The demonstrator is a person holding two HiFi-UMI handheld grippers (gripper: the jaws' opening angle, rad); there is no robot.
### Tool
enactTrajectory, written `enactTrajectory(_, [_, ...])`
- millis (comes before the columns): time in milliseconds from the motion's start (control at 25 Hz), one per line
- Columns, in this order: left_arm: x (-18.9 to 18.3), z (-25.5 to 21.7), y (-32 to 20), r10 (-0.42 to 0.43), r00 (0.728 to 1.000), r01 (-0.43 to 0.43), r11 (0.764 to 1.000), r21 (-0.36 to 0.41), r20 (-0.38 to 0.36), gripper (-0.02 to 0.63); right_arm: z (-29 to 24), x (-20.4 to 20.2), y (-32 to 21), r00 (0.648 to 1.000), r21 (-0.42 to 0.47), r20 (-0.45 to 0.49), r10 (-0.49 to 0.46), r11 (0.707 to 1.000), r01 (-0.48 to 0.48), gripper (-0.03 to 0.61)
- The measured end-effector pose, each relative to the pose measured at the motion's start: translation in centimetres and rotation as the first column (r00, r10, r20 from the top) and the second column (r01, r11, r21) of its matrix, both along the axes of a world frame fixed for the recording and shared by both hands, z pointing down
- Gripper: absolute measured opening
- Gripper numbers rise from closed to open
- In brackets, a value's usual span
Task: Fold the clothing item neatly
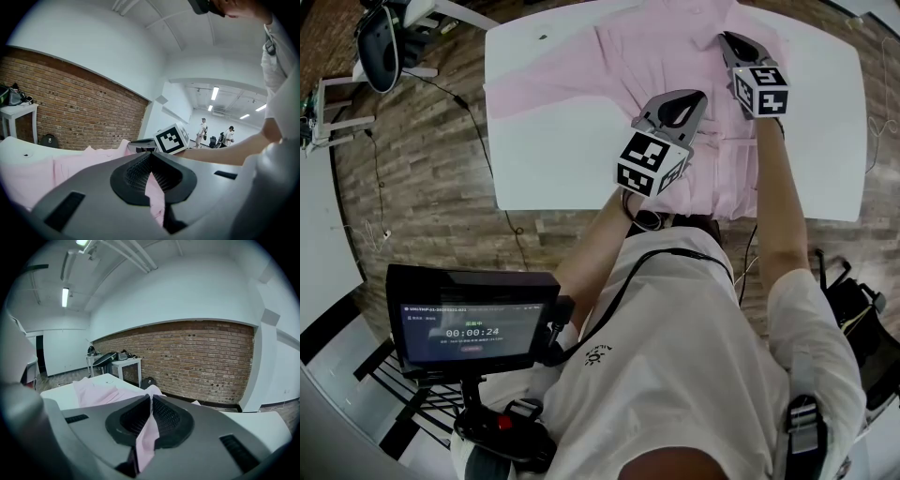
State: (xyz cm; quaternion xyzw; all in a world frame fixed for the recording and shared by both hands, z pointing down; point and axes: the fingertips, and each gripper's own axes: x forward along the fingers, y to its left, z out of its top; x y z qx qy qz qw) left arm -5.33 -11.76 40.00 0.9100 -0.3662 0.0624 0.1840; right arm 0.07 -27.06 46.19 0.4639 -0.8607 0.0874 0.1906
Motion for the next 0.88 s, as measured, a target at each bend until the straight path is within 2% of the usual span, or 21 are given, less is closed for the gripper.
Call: enactTrajectory(880, [-1.9,0.7,-0.1,-0.048,0.999,0.049,0.999,-0.012,0.012,0.003,1.5,-5.7,0.0,0.996,-0.026,0.050,-0.074,0.997,0.075,0.023])
